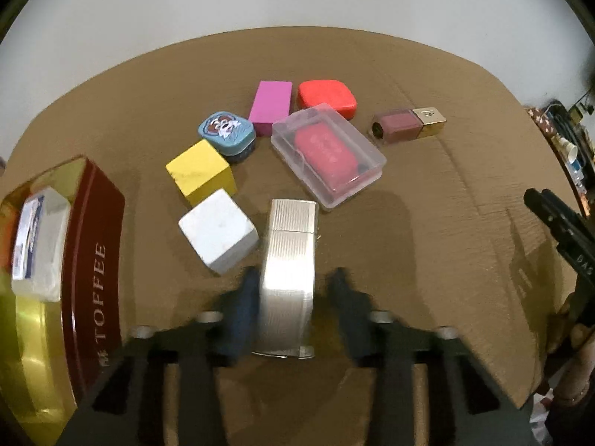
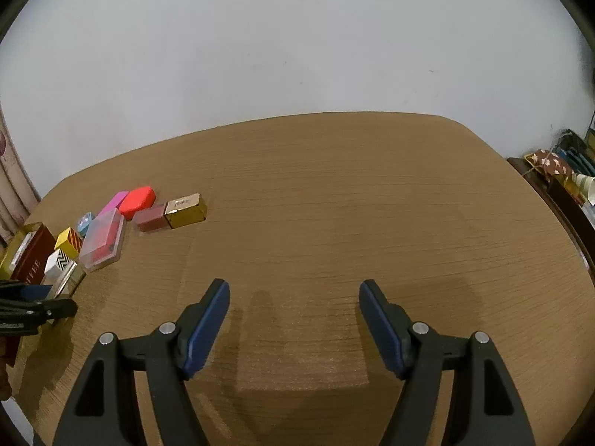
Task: Organize rigid objects
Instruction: 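Grasp the silver ribbed box with the left gripper, then place the silver box in the gold tin and open the left gripper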
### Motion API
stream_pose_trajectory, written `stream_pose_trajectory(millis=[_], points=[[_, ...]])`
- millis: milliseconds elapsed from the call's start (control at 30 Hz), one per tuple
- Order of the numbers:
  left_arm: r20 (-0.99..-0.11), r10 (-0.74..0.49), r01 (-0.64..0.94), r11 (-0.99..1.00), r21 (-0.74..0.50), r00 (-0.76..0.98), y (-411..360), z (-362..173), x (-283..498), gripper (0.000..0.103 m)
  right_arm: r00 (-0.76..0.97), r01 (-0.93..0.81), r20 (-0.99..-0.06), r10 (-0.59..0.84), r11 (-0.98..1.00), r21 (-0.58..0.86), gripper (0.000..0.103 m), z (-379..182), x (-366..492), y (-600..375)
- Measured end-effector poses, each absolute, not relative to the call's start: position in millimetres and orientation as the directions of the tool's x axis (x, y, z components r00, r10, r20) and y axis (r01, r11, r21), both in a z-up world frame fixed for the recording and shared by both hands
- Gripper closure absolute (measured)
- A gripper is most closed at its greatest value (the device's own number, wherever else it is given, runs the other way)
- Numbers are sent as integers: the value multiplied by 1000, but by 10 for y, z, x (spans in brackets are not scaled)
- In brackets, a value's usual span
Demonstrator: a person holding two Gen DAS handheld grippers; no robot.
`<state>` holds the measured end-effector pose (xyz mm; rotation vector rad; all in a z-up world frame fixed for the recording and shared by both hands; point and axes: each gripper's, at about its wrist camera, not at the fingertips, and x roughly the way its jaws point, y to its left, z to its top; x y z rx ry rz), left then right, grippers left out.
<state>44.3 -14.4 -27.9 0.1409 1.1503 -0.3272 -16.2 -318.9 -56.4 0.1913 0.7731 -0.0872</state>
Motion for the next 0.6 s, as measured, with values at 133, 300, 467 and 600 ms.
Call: stream_pose_trajectory(millis=[133, 300, 467, 600], points=[[-910, -172, 307, 950, -53, 376, -180, -266, 373, 78, 721, 179, -692, -21, 971, 157, 27, -553, -186, -3246], [-893, -236, 323, 940, -110, 382, -292, -144, 13, 78, 716, 181, -698, -22, 971, 155, 27, -560, -177, -3253], [-854, -270, 313, 940, -134, 444, -48, 304, -277, 78, 705, 180, -709, -22, 973, 148, 27, -575, -158, -3241], [-833, -234, 246, 961, -122, 502, 558, 667, -78, 78, 694, 184, -719, -32, 974, 134, 27, -595, -140, -3226]])
